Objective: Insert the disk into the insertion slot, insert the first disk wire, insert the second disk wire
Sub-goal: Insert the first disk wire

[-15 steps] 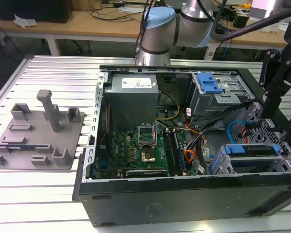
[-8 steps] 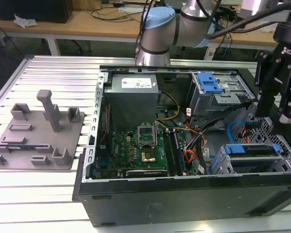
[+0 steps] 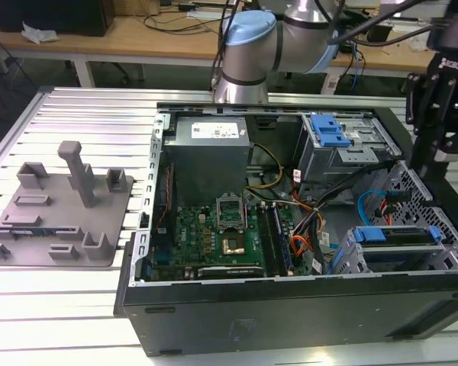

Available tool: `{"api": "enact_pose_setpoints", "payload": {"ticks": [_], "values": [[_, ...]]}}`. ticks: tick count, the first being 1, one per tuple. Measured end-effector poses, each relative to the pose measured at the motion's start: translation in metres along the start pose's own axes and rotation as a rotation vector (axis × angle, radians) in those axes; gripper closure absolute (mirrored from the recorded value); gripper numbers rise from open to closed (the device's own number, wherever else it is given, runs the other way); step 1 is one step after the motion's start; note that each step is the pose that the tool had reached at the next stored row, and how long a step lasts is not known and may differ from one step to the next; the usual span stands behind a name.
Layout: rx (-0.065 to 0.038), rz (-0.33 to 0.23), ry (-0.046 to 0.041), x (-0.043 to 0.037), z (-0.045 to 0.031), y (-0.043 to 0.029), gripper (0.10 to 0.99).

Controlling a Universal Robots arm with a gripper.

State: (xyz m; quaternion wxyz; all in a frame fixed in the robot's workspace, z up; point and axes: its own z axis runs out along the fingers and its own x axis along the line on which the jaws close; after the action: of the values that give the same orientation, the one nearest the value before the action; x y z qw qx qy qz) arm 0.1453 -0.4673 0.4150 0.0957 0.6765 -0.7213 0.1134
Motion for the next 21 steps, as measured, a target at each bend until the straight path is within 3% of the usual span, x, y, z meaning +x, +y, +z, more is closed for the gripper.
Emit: {"api": "enact_pose_setpoints", "payload": {"ticks": [3, 5, 11, 13, 17, 21], "values": [[-0.002, -0.001, 0.0057, -0.0045, 0.0014, -0.0122, 0.737], [0.000, 0.000, 0.0093, -0.0083, 0.0014, -0.0134, 0.737], [0.049, 0.028, 0.0088, -0.0153, 0.0000, -0.0127, 0.737], [0.054, 0.032, 0.0085, -0.0158, 0.0021, -0.0095, 0.737], [0.064, 0.034, 0.0080, -0.0160, 0.0062, 0.0073, 0.737], [0.110, 0.049, 0.0047, -0.0157, 0.0072, 0.0179, 0.737]]}}
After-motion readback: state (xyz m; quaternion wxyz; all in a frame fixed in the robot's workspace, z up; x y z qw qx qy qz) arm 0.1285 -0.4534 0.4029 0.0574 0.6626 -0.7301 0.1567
